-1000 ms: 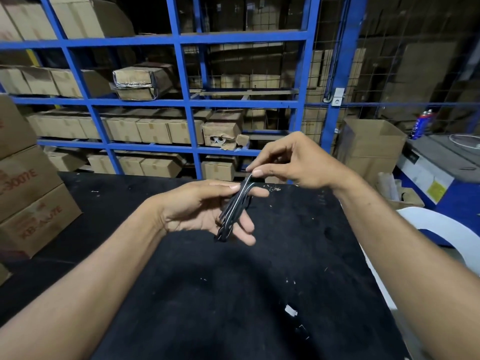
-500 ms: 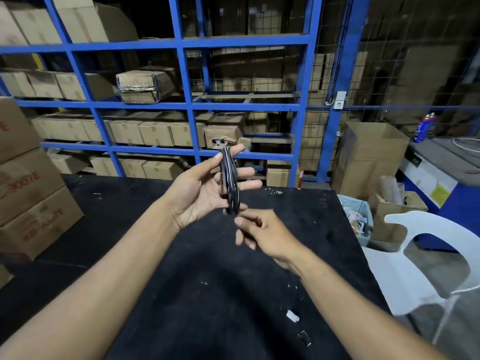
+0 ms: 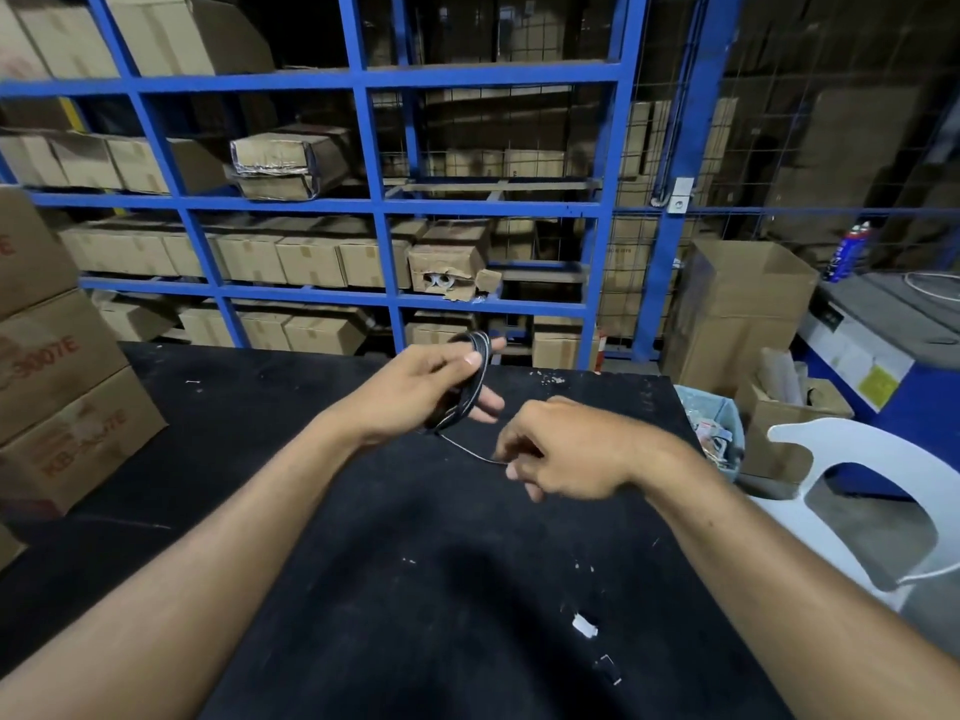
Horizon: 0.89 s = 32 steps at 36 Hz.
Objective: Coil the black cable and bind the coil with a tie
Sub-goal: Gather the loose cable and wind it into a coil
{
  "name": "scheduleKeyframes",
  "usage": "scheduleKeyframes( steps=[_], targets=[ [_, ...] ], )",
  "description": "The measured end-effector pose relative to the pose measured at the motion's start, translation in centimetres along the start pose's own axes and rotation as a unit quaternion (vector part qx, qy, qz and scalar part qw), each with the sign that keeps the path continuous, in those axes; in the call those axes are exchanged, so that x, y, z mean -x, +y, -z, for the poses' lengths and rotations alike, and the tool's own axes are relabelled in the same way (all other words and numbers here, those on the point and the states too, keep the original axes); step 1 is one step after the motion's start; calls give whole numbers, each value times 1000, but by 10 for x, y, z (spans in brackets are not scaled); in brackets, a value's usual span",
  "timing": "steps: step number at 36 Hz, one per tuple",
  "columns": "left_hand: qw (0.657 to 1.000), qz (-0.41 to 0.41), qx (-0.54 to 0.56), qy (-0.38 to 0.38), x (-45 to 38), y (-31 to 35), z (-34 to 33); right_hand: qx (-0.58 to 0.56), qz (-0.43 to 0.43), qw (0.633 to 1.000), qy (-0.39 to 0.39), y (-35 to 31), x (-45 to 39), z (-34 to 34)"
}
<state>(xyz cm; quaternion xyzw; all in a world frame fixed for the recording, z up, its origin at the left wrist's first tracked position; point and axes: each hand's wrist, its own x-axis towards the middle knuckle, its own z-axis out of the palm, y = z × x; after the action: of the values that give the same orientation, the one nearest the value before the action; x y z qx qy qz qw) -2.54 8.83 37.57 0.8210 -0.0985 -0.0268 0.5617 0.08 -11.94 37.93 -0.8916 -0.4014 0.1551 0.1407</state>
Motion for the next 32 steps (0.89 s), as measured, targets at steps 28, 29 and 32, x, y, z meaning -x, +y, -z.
scheduleKeyframes(
  steps=[28,29,32],
  targets=[
    [937,103,296,-154,-1,-17,-24,-320,127,874,342,61,-19,1],
    [931,105,314,-156,-1,-17,-24,-311,118,878,345,61,-20,-2],
    [915,103,357,-160,-2,-20,-24,-231,92,897,366,58,-22,-12]
  ],
)
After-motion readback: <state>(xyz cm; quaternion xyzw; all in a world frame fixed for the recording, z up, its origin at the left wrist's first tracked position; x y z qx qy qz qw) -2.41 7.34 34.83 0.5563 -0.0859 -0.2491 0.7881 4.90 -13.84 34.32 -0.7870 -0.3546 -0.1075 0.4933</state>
